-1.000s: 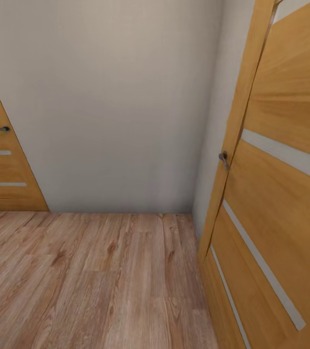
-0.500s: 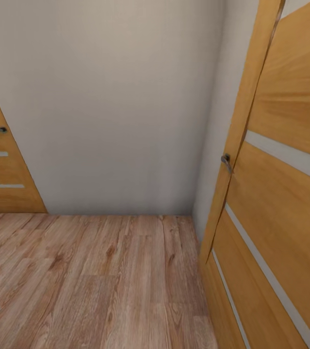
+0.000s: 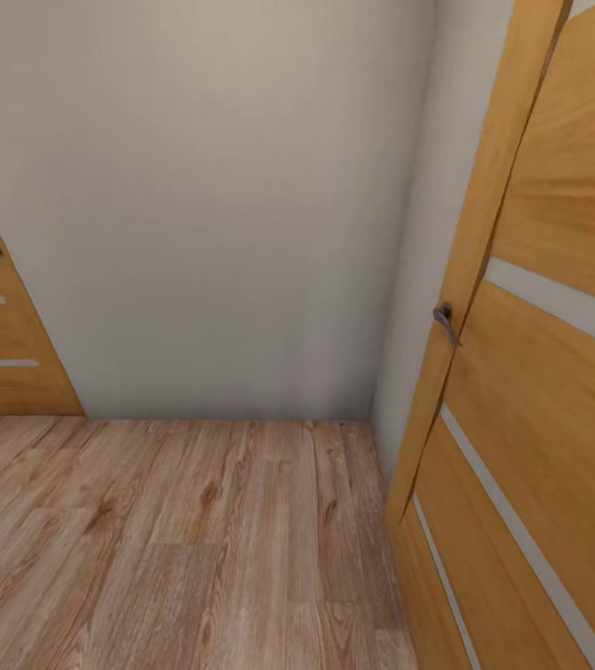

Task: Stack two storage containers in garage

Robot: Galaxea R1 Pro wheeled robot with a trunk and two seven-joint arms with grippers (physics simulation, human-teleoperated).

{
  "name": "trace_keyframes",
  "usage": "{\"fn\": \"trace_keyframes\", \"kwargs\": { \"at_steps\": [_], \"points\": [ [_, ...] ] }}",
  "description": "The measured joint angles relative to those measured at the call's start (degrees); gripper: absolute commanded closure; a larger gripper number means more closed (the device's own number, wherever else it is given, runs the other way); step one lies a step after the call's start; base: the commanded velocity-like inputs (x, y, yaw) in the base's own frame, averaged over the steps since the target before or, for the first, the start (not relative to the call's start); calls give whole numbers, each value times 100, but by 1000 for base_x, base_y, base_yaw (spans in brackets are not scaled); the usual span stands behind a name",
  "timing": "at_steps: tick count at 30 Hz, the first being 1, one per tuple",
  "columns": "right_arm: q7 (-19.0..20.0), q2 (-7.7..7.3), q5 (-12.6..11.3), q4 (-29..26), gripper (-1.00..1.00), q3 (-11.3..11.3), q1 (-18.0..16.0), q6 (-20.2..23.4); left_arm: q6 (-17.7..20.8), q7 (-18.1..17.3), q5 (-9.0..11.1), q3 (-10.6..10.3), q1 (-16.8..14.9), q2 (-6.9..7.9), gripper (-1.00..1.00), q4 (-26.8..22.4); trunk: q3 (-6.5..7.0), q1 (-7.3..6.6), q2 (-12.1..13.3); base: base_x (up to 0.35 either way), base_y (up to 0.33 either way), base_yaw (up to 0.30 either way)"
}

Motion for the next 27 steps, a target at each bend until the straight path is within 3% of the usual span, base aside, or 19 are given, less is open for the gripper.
{"fn": "trace_keyframes", "kwargs": {
  "at_steps": [27],
  "points": [
    [28, -1, 35, 0, -100, 3, 0, 0, 0, 0, 0, 0, 0, 2, -100, 0, 0, -2, 0, 20, 0, 0]
  ]
}}
